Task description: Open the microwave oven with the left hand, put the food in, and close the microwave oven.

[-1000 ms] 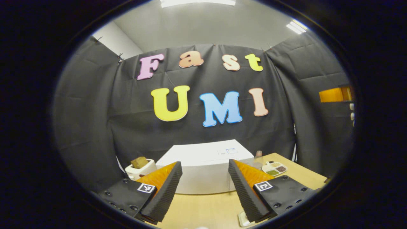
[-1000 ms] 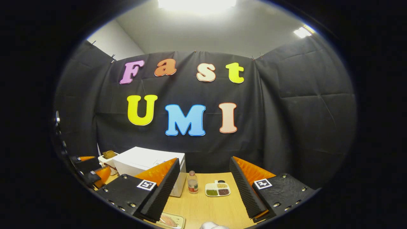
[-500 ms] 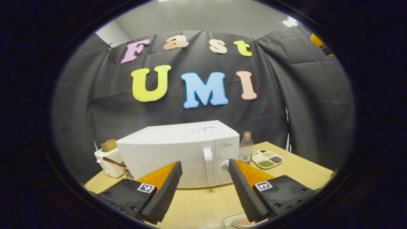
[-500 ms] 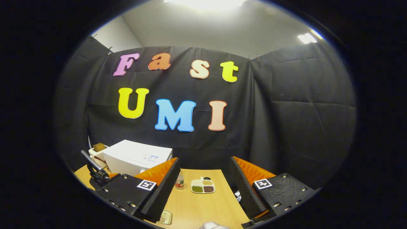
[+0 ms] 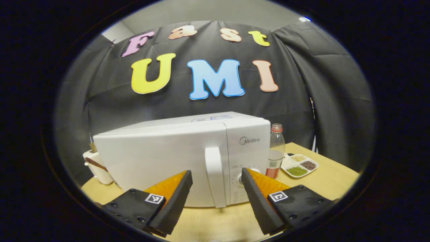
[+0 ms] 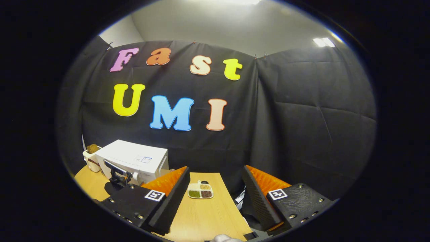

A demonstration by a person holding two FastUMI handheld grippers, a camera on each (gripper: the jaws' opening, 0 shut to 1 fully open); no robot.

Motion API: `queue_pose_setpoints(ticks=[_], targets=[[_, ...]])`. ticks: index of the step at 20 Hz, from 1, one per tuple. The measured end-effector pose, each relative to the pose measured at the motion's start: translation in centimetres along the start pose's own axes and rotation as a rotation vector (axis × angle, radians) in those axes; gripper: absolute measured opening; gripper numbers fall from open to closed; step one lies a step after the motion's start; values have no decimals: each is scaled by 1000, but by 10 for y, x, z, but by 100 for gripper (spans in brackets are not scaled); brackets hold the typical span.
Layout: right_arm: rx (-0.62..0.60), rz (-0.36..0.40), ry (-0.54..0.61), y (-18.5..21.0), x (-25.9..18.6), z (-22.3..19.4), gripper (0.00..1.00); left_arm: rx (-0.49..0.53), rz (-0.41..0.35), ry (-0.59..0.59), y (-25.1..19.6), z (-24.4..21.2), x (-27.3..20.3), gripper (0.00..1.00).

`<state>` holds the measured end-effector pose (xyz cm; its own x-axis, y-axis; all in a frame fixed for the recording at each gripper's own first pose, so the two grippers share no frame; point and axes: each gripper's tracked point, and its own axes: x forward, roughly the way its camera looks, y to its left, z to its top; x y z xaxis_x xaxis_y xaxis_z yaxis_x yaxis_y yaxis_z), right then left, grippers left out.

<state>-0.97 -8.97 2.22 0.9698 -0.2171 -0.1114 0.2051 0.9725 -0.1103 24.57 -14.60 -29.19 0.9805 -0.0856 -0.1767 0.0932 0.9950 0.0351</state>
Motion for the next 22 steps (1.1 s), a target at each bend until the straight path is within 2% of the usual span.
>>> queue_pose_setpoints(ticks=[4,5,6,9,10,12,13,14,16,17,18,19,22], targets=[[-11,-15,8,-1,7,-5,96,-12,6,3,0,-6,14,100],[-14,-15,11,0,10,-7,96,-10,12,6,1,-7,18,95],[-17,-18,13,0,12,-7,96,-12,11,9,4,-7,21,100],[-6,-21,19,2,16,-11,96,-21,46,10,14,-8,23,89],[-4,-21,23,4,17,-12,96,-27,45,9,13,-11,25,80],[-2,-13,36,7,18,-18,96,-61,-28,40,-4,-20,25,60],[-3,-12,39,7,19,-19,94,-57,-27,51,-2,-21,19,48],[1,-9,40,8,18,-20,96,-61,-31,43,-2,-20,26,35],[5,0,49,13,18,-25,96,-97,-52,48,-2,-19,24,29],[5,2,55,15,17,-28,96,-104,-64,59,-1,-22,24,30],[7,7,58,17,17,-29,96,-103,-69,60,-2,-22,25,25],[10,12,62,19,17,-30,96,-99,-71,74,-1,-24,23,24],[16,20,64,23,16,-30,96,-101,-68,99,0,-22,23,14]])
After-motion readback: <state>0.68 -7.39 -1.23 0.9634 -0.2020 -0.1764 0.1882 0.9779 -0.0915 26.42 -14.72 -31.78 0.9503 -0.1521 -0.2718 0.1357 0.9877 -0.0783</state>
